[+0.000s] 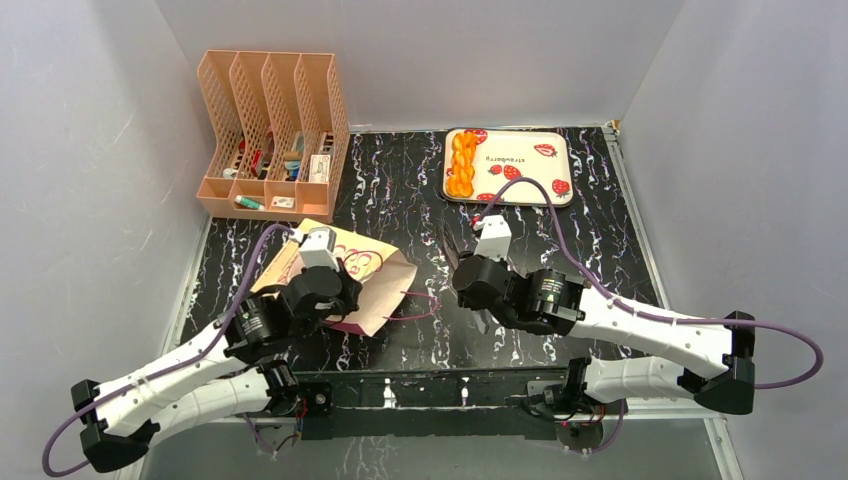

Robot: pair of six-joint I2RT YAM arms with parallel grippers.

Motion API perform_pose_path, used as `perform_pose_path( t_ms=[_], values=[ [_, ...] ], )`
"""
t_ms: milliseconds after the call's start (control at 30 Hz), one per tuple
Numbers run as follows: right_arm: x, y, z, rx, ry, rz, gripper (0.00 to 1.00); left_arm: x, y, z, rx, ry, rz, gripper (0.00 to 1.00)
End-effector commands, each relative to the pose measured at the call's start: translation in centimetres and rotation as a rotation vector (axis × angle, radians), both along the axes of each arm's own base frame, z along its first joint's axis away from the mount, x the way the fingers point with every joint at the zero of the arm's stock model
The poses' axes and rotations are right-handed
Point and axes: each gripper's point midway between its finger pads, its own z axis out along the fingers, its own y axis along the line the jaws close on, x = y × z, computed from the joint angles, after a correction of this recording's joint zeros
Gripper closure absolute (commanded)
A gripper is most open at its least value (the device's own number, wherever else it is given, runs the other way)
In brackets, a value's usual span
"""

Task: Take the fake bread out of the paper bag
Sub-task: Pick up the clamp at the center of the board, then take out the fake bread from the paper bag.

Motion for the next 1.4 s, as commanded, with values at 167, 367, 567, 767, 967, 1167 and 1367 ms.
perform_pose_path(
  t_ms=[167, 367, 567, 767, 967, 1167, 1367],
  values=[
    [-2.5, 2.3, 2.2, 0.091, 0.049, 0.188, 0.76, 0.0, 3.9, -1.4, 0.065, 0.013, 0.172, 1.00],
    [-4.3, 3.1, 2.4, 0.111, 0.095, 0.310, 0.76, 0.3, 4.4, -1.6, 0.052, -0.006, 0.210, 1.00],
    [-6.2, 4.3, 2.0, 0.129, 0.162, 0.423, 0.76, 0.1, 4.2, -1.9, 0.041, -0.008, 0.192, 1.00],
    [-7.4, 6.6, 2.1, 0.224, 0.207, 0.486, 0.75, -0.2, 3.6, -1.5, 0.013, -0.017, 0.142, 1.00],
    [-7.6, 9.1, 2.2, 0.320, 0.237, 0.493, 0.75, -0.8, 2.7, -0.9, -0.007, -0.019, 0.052, 1.00],
    [-7.5, 12.0, 0.5, 0.390, 0.304, 0.480, 0.75, -1.9, 1.8, -0.4, -0.055, -0.012, -0.038, 1.00],
    [-5.4, 12.3, -1.6, 0.526, 0.408, 0.381, 0.75, -3.1, 0.9, -0.1, -0.050, 0.011, -0.142, 1.00]
  ],
)
